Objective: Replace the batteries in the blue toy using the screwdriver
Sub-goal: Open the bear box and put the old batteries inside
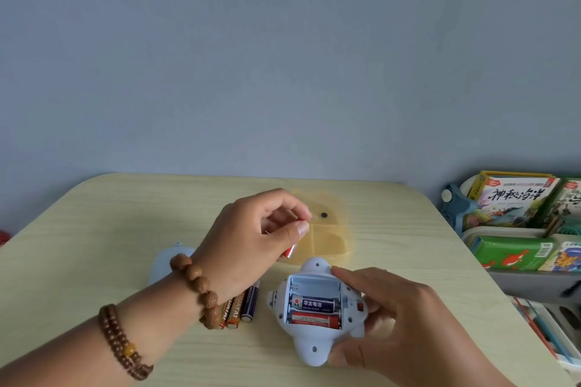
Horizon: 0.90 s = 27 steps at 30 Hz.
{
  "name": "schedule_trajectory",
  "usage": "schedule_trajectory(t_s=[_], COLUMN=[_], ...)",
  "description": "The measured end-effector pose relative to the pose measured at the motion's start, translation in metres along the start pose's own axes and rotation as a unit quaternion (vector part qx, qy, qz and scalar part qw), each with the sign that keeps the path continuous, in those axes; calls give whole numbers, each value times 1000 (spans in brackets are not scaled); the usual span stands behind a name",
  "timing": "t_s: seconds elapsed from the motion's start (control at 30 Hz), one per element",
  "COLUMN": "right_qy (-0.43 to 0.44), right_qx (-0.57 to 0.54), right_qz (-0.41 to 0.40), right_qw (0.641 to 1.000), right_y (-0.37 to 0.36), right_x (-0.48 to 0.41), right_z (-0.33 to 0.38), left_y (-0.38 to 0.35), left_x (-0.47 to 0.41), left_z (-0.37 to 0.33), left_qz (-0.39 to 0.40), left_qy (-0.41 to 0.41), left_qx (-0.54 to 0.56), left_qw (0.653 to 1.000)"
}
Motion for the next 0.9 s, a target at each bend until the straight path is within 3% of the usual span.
schedule_trajectory(t_s=[0.1,0.2,0.37,0.4,0.5,0.63,0.9], right_qy=[4,15,21,22,23,20,18], right_qx=[5,4,9,10,16,26,35], right_qz=[-8,-15,-11,-11,-11,-10,-4], right_qw=[1000,1000,1000,1000,1000,999,999], right_y=[0,-2,-2,-2,-2,-2,-4], right_x=[-2,-3,-2,-2,-2,-1,-2], right_z=[-1,-3,-4,-4,-4,-4,-2], left_y=[5,7,11,14,24,25,16], left_x=[-6,-11,-22,-23,-27,-34,-38], left_z=[7,13,24,25,28,29,48], left_qz=[-6,-34,-11,5,47,66,125], left_qy=[66,121,157,150,99,-8,-34], left_qx=[58,194,305,289,49,-150,-225], left_qw=[996,973,939,946,993,986,966])
Point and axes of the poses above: each hand's wrist, its own x-axis away from the middle knuckle, its own y-axis out of the back of the hand, z = x × y, the point moved 1 cm from there along -x, towards the middle knuckle, and after that the axes turned 4 degrees about -y, right-handed, at the moved point
